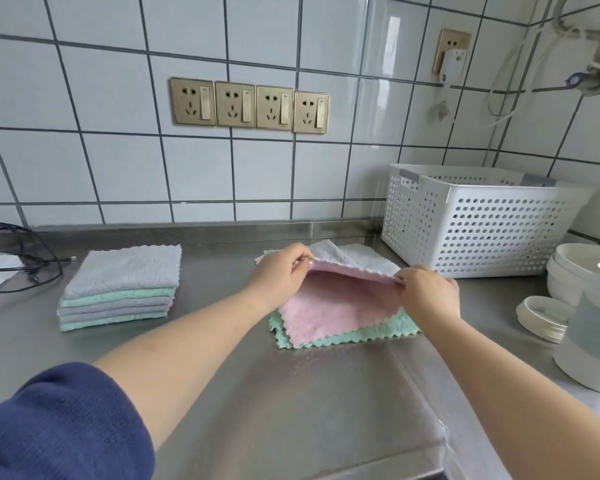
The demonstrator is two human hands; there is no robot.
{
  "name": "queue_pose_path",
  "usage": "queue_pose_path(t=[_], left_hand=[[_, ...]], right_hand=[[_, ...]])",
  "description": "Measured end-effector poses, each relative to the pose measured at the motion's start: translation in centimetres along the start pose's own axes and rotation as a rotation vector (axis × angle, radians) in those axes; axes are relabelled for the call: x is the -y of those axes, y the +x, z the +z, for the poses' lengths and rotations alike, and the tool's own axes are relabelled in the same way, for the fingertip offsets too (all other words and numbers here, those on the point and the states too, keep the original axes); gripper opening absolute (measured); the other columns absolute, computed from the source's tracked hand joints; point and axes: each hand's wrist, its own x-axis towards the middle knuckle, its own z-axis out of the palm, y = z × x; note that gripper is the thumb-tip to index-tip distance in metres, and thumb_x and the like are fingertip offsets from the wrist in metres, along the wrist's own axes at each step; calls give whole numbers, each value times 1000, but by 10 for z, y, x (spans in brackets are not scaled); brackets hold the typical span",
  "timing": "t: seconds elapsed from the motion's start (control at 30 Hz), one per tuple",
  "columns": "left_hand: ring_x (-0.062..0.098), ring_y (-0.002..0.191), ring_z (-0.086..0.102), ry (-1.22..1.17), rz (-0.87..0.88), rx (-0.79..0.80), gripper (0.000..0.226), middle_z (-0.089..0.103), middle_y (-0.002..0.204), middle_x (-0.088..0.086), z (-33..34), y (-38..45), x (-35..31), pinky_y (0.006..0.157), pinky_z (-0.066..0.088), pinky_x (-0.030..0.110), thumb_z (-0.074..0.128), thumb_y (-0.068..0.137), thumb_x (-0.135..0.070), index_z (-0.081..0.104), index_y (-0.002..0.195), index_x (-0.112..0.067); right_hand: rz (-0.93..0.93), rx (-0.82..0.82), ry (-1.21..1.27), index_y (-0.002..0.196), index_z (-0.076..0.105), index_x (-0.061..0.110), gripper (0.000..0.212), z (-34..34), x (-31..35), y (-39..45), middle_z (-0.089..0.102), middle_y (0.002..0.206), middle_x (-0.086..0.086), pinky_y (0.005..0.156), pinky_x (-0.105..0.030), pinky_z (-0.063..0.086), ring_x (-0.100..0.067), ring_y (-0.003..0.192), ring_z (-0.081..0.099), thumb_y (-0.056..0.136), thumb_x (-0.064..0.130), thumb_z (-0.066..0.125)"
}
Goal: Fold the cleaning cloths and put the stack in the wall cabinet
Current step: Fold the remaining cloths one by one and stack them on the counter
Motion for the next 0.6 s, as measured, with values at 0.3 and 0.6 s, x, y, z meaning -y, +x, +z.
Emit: queue_pose_path(t=[0.3, 0.6], left_hand=[[20, 85, 58, 111, 65, -168, 15, 63, 82, -1, -82, -50, 4, 72, 43, 31, 47, 95, -22, 60, 102, -15], [20, 81, 60, 191, 2, -36, 22, 67, 86, -3, -121, -154, 15, 69, 43, 31, 44, 93, -33, 59, 102, -20]], right_hand=[[-69, -180, 117, 98, 65, 14, 21, -39, 6, -26, 70, 87, -8, 73, -35, 36, -30, 70, 54, 89, 7, 48], [-367, -21, 264, 93, 71, 15, 17, -51, 18, -115, 65, 92, -2, 67, -34, 49, -29, 80, 63, 80, 7, 63]])
